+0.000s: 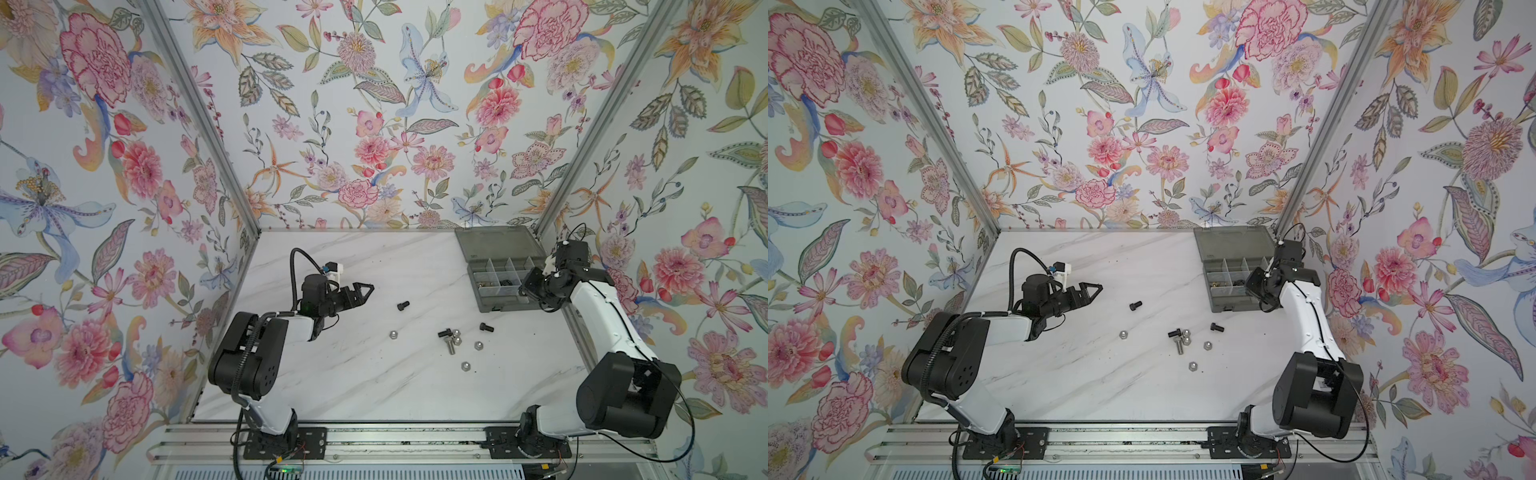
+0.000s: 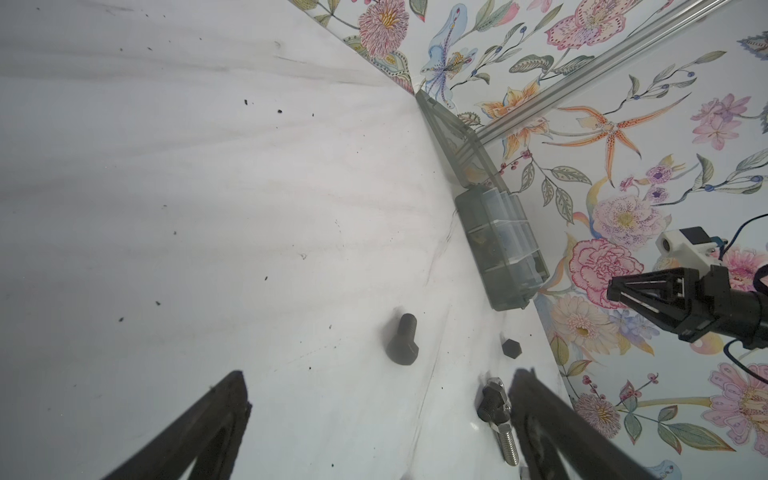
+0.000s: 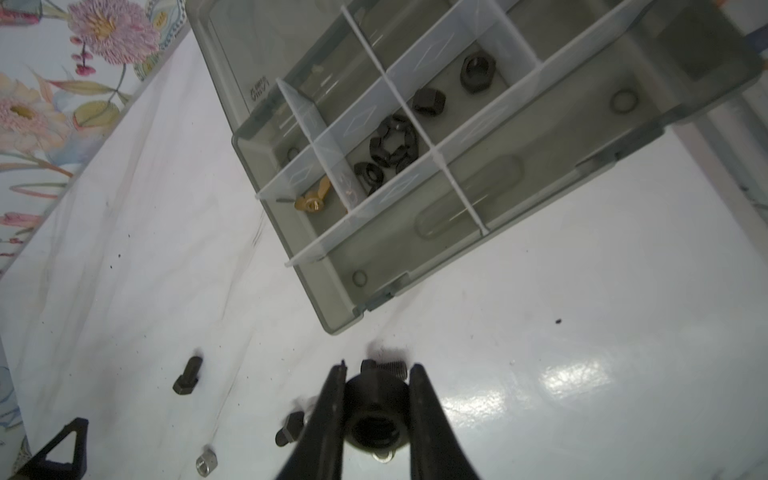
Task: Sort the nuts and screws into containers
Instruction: 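Lift the black hex nut and carry it over the organizer box, then lower the black hex nut into a compartment and open the right gripper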
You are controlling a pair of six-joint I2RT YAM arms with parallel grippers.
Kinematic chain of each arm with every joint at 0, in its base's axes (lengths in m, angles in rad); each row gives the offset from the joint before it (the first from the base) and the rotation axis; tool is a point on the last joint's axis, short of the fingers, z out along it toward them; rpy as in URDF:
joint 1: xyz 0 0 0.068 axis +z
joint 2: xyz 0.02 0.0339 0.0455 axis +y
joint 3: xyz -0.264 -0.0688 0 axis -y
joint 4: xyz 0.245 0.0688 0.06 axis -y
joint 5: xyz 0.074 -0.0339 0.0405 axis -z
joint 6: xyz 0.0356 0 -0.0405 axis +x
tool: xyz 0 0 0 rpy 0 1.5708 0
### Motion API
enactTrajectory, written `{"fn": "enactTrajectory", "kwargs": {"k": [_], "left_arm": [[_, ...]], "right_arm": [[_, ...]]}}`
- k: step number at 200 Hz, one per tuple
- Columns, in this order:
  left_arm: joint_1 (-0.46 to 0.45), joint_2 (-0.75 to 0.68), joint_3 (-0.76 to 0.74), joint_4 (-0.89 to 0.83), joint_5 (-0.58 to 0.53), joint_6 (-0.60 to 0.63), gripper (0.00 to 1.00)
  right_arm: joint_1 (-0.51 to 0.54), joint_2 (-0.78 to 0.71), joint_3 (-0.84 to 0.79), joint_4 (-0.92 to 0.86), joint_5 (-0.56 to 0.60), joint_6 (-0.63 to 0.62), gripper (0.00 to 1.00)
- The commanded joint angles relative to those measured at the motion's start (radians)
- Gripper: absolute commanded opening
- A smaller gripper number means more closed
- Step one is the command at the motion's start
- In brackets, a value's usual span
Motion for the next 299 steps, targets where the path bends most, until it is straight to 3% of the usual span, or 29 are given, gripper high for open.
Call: {"fn": "enactTrajectory", "kwargs": {"k": [1,63,110,222,299], "left_arm": [[-0.010,-0.001,-0.012,0.043,0.028,-0.019,0.99],[-0.013,-0.008,-0.039,0.110,0.036,-0.065,0.99],[-0.021,-0.001,-0.025,0.111,0.044,-0.073,0.99],[-0.021,0.019,-0.002,0.093,0.050,-0.064,0.99],[-0.023,0.011,-0.010,0.095,0.048,-0.064,0.99]], "right_arm": [[-0.054,0.115,0.133,-0.029,-0.007,-0.045,0.02],[-0.101,0.479,0.455,-0.029,0.029,-0.024,0.02],[-0.101,0.646,0.573,-0.030,0.024,0.002,0.02],[-0.085,0.692,0.568,-0.030,0.040,-0.011,0.10],[-0.086,0.666,0.557,-0.032,0.019,-0.022,0.27]]}}
